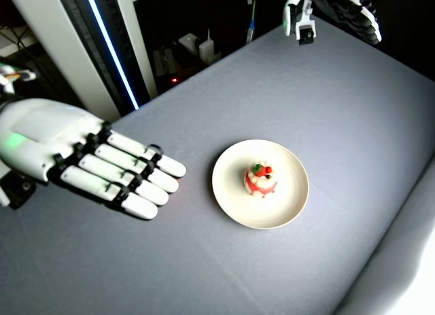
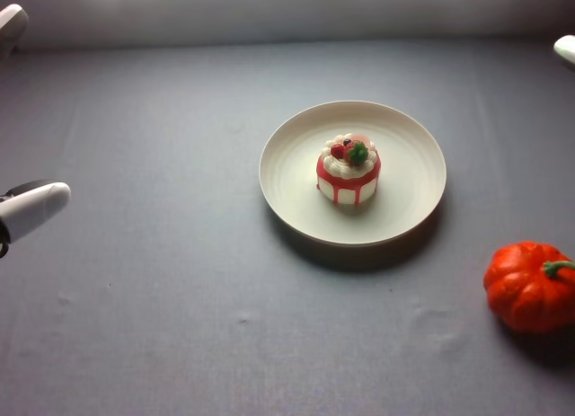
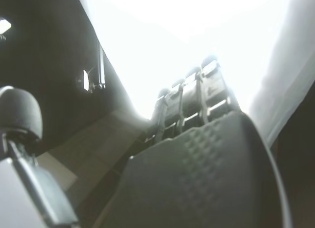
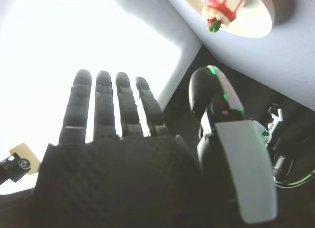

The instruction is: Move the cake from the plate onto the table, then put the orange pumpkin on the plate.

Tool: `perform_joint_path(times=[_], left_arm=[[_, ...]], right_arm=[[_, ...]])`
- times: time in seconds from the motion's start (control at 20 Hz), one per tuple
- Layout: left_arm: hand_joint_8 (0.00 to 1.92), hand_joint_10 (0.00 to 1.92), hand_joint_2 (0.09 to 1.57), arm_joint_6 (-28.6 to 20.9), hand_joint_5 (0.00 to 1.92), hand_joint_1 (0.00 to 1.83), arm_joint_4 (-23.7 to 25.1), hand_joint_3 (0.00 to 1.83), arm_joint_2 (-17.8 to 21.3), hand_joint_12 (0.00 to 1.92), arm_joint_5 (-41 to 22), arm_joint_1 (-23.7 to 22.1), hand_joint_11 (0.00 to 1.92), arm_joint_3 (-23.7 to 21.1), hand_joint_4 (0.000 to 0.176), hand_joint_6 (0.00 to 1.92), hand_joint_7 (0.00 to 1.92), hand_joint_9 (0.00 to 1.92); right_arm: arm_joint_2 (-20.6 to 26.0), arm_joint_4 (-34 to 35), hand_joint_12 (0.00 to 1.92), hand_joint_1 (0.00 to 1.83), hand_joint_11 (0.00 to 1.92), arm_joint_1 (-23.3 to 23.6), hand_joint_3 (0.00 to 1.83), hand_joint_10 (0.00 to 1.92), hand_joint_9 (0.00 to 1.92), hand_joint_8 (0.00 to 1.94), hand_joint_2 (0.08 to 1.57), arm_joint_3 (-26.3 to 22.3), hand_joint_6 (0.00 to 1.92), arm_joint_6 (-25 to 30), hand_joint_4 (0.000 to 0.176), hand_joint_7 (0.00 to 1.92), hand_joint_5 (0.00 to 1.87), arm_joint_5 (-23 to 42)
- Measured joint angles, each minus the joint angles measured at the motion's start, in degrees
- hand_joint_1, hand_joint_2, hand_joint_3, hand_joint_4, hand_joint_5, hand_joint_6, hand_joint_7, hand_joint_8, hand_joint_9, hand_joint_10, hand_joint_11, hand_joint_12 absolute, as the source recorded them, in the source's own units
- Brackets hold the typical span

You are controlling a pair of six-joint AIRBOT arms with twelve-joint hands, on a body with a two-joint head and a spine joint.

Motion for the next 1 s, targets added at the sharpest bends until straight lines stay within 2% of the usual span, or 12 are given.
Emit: perform_joint_path(times=[0.25,0.4,0.5,0.55,0.6,0.7,0.75,0.8,0.85,0.95,1.0], left_arm=[[0.00,0.00,0.65,0.00,0.00,0.94,1.18,0.57,-0.74,0.00,4.07,-4.09,0.00,2.60,0.000,0.00,0.00,0.00],[0.00,0.00,0.66,-0.02,0.00,0.87,2.93,0.50,-2.67,0.00,7.98,-6.47,0.00,4.63,0.000,0.00,0.00,0.00],[0.00,0.00,0.63,0.00,0.00,0.91,4.35,0.49,-4.72,0.00,11.63,-9.09,0.00,6.75,0.000,0.00,0.00,0.00],[0.00,0.00,0.63,0.00,0.00,0.89,5.29,0.50,-5.57,0.00,13.66,-10.99,0.00,7.91,0.000,0.00,0.00,0.00],[0.00,0.00,0.59,-0.02,0.00,0.89,6.16,0.54,-6.40,0.00,15.28,-12.57,0.00,8.98,0.000,0.00,0.00,0.00],[0.00,0.00,0.61,0.00,0.00,1.00,7.56,0.56,-8.33,0.00,18.29,-15.17,0.00,11.32,0.000,0.00,0.00,0.00],[0.03,0.00,0.69,-0.04,0.02,0.96,8.07,0.55,-9.29,0.34,19.65,-15.82,0.00,12.35,0.000,0.02,0.00,0.00],[0.02,0.05,0.78,0.04,0.04,0.89,8.76,0.41,-10.64,0.99,22.08,-16.76,0.00,13.55,0.000,0.01,0.05,0.12],[0.03,0.08,0.81,0.07,0.05,0.81,9.22,0.35,-11.32,1.33,23.50,-17.33,0.00,14.19,0.000,0.01,0.08,0.19],[0.04,0.10,0.79,0.07,0.16,0.76,11.23,0.18,-13.33,1.56,27.30,-20.00,0.00,16.50,0.000,0.01,0.22,0.21],[0.02,0.11,0.80,0.09,0.20,0.73,12.63,0.10,-14.01,1.60,29.22,-21.66,0.00,17.35,0.000,0.01,0.25,0.23]], right_arm=[[-0.63,-0.50,0.02,0.24,0.04,0.00,0.00,0.00,0.01,0.00,1.40,0.31,0.00,0.13,0.000,0.00,0.00,-0.11],[-1.22,-0.17,0.04,0.28,0.06,0.00,0.00,0.00,0.01,0.00,1.40,0.85,0.00,0.57,0.000,0.00,0.00,-0.13],[-1.36,-0.15,0.30,0.30,0.00,0.00,0.01,0.00,0.04,0.00,1.39,1.03,0.00,0.63,0.000,0.00,0.00,-0.26],[-1.36,-0.17,0.32,0.31,0.00,0.00,0.01,0.00,0.04,0.00,1.39,1.03,0.00,0.63,0.000,0.00,0.00,-0.24],[-1.36,-0.22,0.33,0.30,0.00,0.00,0.00,0.00,0.03,0.00,1.39,1.03,0.00,0.66,0.000,0.00,0.00,-0.24],[-1.40,-0.28,0.25,0.36,0.00,0.00,0.00,0.00,0.02,0.00,1.40,1.11,0.00,0.72,0.000,0.00,0.00,-0.22],[-1.42,-0.24,0.27,0.36,0.00,0.00,0.00,0.00,0.02,0.00,1.39,1.14,0.00,0.76,0.000,0.00,0.00,-0.24],[-1.42,-0.22,0.29,0.35,0.00,0.00,0.00,0.00,0.03,0.00,1.39,1.22,0.00,0.79,0.000,0.00,0.00,-0.24],[-1.42,-0.13,0.28,0.33,0.00,0.00,0.00,0.00,0.03,0.00,1.39,1.27,0.00,0.81,0.000,0.00,0.00,-0.26],[-1.46,-0.37,0.13,0.30,0.00,0.00,0.00,0.00,0.02,0.00,1.39,1.27,0.00,0.92,0.000,0.01,0.00,-0.20],[-1.55,-0.37,0.02,0.28,0.00,0.00,0.00,0.00,0.01,0.00,1.39,1.27,0.00,1.09,0.000,0.01,0.00,-0.22]])
